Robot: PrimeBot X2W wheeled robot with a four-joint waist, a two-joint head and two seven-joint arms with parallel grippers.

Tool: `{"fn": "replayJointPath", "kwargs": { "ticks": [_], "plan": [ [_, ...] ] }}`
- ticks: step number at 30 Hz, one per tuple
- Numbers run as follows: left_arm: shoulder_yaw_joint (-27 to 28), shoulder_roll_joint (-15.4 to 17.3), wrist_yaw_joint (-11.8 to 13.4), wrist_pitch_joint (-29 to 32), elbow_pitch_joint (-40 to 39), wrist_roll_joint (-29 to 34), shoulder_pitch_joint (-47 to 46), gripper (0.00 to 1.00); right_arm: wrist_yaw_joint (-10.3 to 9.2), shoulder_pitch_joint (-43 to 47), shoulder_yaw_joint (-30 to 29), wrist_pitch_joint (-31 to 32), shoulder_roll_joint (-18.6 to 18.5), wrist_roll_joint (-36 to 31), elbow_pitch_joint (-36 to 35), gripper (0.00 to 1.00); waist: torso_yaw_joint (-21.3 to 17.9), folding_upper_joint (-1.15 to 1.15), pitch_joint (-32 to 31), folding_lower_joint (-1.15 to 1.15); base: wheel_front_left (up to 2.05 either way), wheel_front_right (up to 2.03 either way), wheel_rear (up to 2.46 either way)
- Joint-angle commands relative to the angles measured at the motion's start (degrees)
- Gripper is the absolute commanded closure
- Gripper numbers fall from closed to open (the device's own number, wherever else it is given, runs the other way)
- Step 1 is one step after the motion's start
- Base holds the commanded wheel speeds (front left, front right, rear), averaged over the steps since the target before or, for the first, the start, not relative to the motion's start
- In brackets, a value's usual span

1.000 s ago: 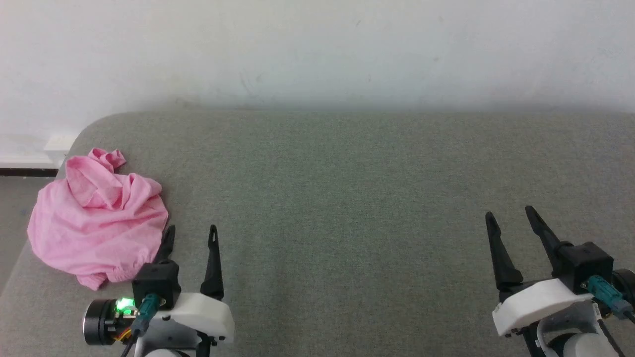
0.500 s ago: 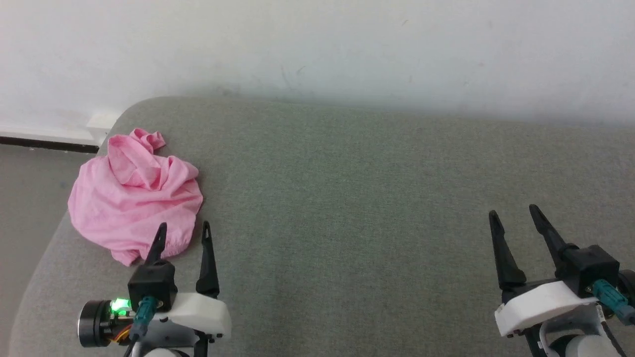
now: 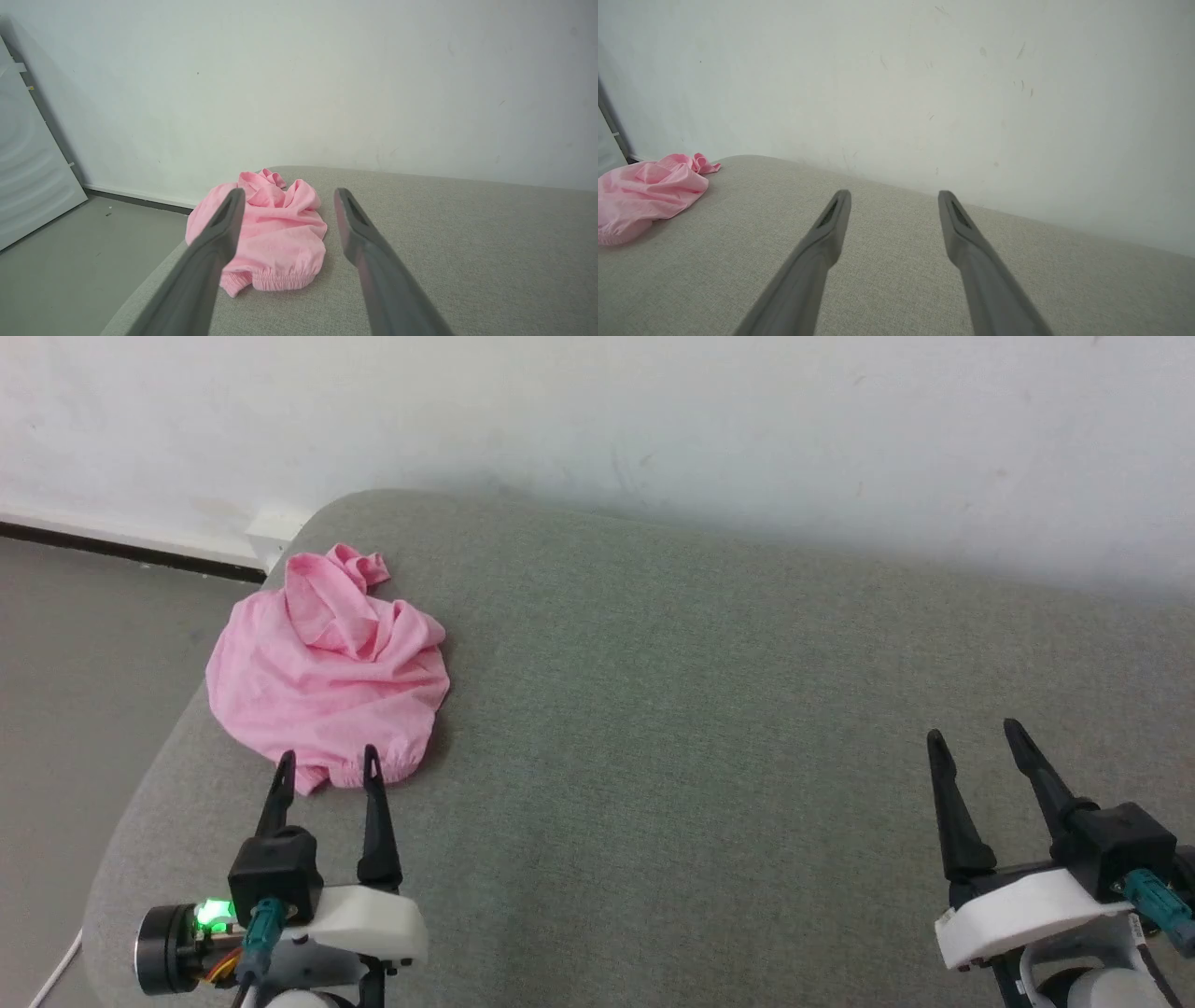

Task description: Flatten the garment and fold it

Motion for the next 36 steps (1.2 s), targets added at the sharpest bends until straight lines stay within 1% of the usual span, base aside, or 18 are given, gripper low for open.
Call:
{"fn": "replayJointPath", "kwargs": {
  "ticks": [1, 9, 13, 17, 20, 23, 26, 28, 31, 33, 35, 36],
  "plan": [
    [0.1, 0.4, 0.9, -0.7, 0.0, -0.4, -1.0, 0.00, -0.06, 0.3, -0.2, -0.6, 0.1, 0.6, -0.4, 0.00, 1.4, 0.00, 0.2, 0.00, 0.00, 0.00, 0.00],
    [1.0, 0.9, 1.6, -1.5, 0.3, -0.6, -1.8, 0.00, -0.06, 0.3, -0.5, -1.5, 0.1, 0.6, -0.7, 0.00, 3.3, 0.00, 0.9, 0.00, 0.00, 0.00, 0.00],
    [2.3, 1.6, 1.8, -2.0, 1.0, -1.0, -3.6, 0.00, -0.07, 0.3, -0.6, -2.0, 0.1, 0.4, -0.9, 0.00, 4.2, 0.00, 1.4, 0.00, 0.00, 0.00, 0.00],
    [3.8, 3.3, 1.1, -2.5, 2.4, -1.3, -7.7, 0.00, -0.07, -0.1, -0.7, -2.4, 0.2, 0.0, -1.3, 0.00, 5.1, 0.00, 2.6, 0.00, 0.00, 0.00, 0.00],
    [4.5, 5.1, 0.0, -2.8, 4.2, -1.5, -11.8, 0.00, -0.08, -0.6, -0.8, -2.8, 0.2, -0.5, -1.6, 0.00, 5.5, 0.00, 3.9, 0.00, 0.00, 0.00, 0.00],
    [5.0, 6.8, -1.9, -3.2, 7.9, -2.5, -16.4, 0.00, -0.08, -1.1, -0.8, -3.2, 0.2, -1.2, -1.9, 0.00, 5.7, 0.00, 5.5, 0.00, 0.00, 0.00, 0.00],
    [4.2, 9.3, -4.3, -3.5, 12.4, -2.5, -21.8, 0.00, -0.08, -1.6, -0.8, -3.5, 0.2, -1.7, -2.1, 0.00, 5.7, 0.00, 7.2, 0.00, 0.00, 0.00, 0.00],
    [3.6, 10.5, -6.3, -2.5, 15.4, -3.1, -25.8, 0.00, -0.08, -2.1, -0.9, -3.8, 0.2, -2.1, -2.4, 0.00, 5.5, 0.00, 8.5, 0.00, 0.00, 0.00, 0.00],
    [2.6, 12.2, -10.2, 1.3, 19.8, -4.6, -32.1, 0.00, -0.09, -3.2, -1.2, -4.1, 0.2, -2.8, -2.9, 0.00, 5.3, 0.00, 11.0, 0.00, 0.00, 0.00, 0.00],
    [3.5, 12.5, -12.6, 4.6, 23.4, -7.7, -36.4, 0.00, -0.09, -4.3, -1.3, -4.4, 0.2, -3.4, -3.3, 0.00, 5.1, 0.00, 12.9, 0.00, 0.00, 0.00, 0.00],
    [4.8, 12.7, -14.2, 8.3, 27.3, -11.4, -40.6, 0.00, -0.09, -5.5, -1.7, -4.6, 0.2, -3.9, -3.8, 0.00, 4.8, 0.00, 15.0, 0.00, 0.00, 0.00, 0.00],
    [4.3, 13.7, -14.8, 10.1, 29.1, -11.5, -42.3, 0.00, -0.09, -6.1, -1.7, -4.7, 0.2, -4.1, -4.0, 0.00, 4.5, 0.00, 15.9, 0.00, 0.00, 0.00, 0.00]
  ]
}}
